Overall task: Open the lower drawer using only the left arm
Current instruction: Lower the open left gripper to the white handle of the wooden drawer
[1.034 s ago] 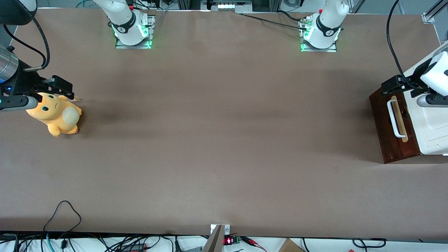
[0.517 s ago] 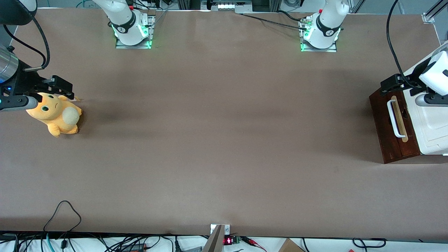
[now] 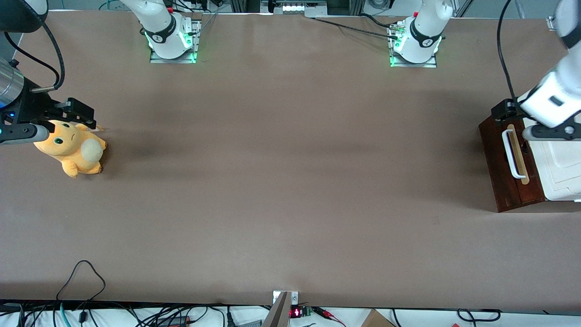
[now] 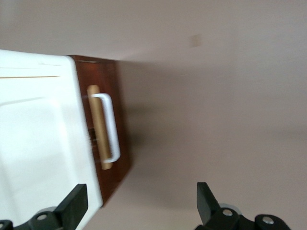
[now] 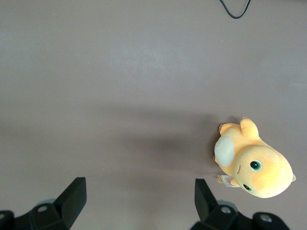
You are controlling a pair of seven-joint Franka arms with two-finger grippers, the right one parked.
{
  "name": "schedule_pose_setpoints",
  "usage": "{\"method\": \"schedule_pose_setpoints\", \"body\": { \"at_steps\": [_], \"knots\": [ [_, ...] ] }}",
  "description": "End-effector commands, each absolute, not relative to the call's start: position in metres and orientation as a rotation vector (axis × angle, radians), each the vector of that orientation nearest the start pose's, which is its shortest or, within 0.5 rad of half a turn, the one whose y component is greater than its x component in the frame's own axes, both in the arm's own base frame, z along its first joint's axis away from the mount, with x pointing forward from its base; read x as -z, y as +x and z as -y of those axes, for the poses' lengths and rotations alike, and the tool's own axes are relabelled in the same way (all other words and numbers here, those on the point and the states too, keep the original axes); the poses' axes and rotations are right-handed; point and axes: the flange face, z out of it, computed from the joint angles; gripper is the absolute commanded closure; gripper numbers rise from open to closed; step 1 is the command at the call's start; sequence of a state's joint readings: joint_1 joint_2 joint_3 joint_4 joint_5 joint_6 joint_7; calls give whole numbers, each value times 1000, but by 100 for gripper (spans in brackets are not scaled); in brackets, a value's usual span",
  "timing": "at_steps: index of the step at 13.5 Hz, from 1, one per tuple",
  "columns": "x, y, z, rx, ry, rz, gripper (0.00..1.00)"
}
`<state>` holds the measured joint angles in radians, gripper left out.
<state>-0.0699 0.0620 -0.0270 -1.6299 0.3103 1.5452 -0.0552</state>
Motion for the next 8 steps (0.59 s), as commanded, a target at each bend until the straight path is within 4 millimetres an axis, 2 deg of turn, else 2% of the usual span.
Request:
{"method": "schedule_pose_setpoints", "body": {
  "at_steps": [1,5,8],
  "knots": [
    [-532,575,42,-235,-2595,-3,0],
    [-448,571,50,-224,-2254,67,3],
    [-366,556,49,-169,-2040,139,3]
  ]
}}
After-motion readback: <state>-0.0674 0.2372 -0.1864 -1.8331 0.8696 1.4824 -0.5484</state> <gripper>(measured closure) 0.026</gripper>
